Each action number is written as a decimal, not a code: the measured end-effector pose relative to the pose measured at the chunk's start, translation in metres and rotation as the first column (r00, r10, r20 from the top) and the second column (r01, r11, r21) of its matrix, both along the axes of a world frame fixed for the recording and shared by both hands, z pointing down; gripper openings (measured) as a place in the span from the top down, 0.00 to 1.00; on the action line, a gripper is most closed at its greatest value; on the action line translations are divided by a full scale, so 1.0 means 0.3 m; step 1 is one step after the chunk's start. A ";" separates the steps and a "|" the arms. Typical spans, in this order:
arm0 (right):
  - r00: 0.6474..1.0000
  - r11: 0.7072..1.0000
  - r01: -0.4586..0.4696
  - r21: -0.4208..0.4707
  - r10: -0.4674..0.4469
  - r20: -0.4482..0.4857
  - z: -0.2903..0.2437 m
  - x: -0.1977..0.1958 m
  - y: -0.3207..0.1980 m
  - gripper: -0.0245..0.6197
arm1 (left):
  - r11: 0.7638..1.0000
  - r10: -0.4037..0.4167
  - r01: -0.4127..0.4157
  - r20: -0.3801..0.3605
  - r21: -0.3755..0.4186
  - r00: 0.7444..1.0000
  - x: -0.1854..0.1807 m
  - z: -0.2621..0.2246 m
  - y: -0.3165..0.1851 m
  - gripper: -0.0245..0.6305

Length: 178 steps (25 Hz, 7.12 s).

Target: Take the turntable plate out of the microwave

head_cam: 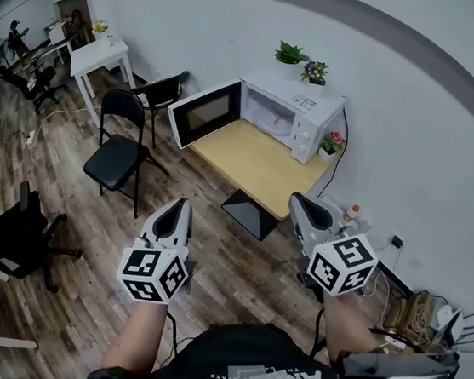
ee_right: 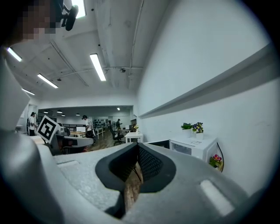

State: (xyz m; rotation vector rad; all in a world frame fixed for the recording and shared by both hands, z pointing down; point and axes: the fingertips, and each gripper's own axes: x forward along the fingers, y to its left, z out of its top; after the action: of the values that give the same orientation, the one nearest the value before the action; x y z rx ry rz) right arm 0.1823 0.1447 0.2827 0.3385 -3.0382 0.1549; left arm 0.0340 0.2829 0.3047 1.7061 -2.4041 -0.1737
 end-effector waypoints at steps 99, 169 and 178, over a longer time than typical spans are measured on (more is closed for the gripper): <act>0.788 0.718 -0.603 -0.349 0.604 -0.118 0.503 -0.952 -1.304 0.73 | 0.688 0.682 -0.722 -0.273 -0.072 0.678 -0.986 0.454 -1.778 0.76; 0.706 0.166 -0.313 -0.935 0.699 -0.112 1.292 -1.083 -1.550 0.80 | 0.719 0.229 -0.688 -0.902 -0.097 0.366 -0.854 1.248 -1.846 0.82; 0.725 0.151 -0.263 -0.953 0.683 -0.092 1.286 -1.080 -1.489 0.83 | 0.759 0.266 -0.639 -0.833 -0.129 0.485 -1.006 1.252 -1.935 0.74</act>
State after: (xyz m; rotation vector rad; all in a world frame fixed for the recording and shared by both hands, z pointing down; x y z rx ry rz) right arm -0.1417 -0.3021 0.6685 1.2427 -2.2725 2.1363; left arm -0.2677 -0.2976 0.6803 1.5372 -1.1568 -0.2210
